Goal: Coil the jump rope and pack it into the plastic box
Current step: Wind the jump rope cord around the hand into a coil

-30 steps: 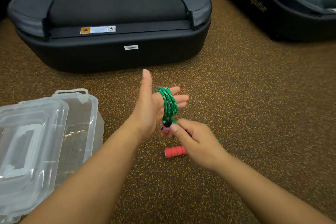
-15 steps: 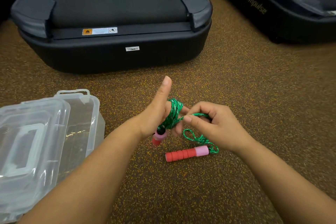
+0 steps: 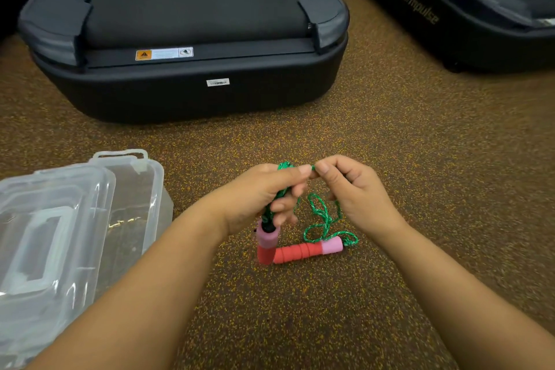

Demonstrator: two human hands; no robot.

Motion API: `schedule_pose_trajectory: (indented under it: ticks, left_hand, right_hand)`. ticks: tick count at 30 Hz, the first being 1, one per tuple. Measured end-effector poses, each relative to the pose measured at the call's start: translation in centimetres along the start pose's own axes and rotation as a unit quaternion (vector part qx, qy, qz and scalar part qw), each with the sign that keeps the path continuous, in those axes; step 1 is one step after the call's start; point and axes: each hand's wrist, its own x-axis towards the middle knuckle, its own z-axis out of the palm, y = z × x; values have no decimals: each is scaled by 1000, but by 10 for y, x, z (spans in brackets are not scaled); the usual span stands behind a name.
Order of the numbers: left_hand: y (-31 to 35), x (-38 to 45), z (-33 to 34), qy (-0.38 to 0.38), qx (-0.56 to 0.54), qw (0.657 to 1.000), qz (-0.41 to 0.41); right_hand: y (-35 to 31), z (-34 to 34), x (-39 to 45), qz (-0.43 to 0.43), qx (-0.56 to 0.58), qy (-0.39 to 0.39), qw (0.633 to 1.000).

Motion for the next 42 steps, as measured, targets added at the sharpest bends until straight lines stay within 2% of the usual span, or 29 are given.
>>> schedule_pose_trajectory:
  ticks: [5,11,15,20,23,26,30,35,38,42]
  left_hand:
    - [5,0,0,54,-124,990,35]
    - [17,0,-13,120,-251,955,102]
    - [25,-6,-24,151,-267,941,141]
    - [25,-8,-27,170,-300,927,146]
    - [25,-8,-27,166,-327,919,146]
    - [26,-8,-25,170,-331,917,145]
    - [23,-4,-22,201,-338,907,149]
    - [19,-2,-29,184,-367,899,153]
    - [17,1,-30,180,-384,896,134]
    - [11,3,-23,183,-270,943,70]
  right_hand:
    - [17,15,-7,31,19,3,999]
    - [33,22,-16,58,-31,-19,998]
    - [32,5,-7,76,-10,44,996]
    - [13,-6,6,49,7,134,990]
    - [8,-3,8,27,-23,171,985]
    - [17,3,2,57,-65,145,986]
    - [28,14,-11,80,-164,70,981]
    - [19,29,-21,12,-281,-42,959]
    - [5,35,-24,-48,-299,-68,950]
    - [-9,38,-21,-91,-252,-60,962]
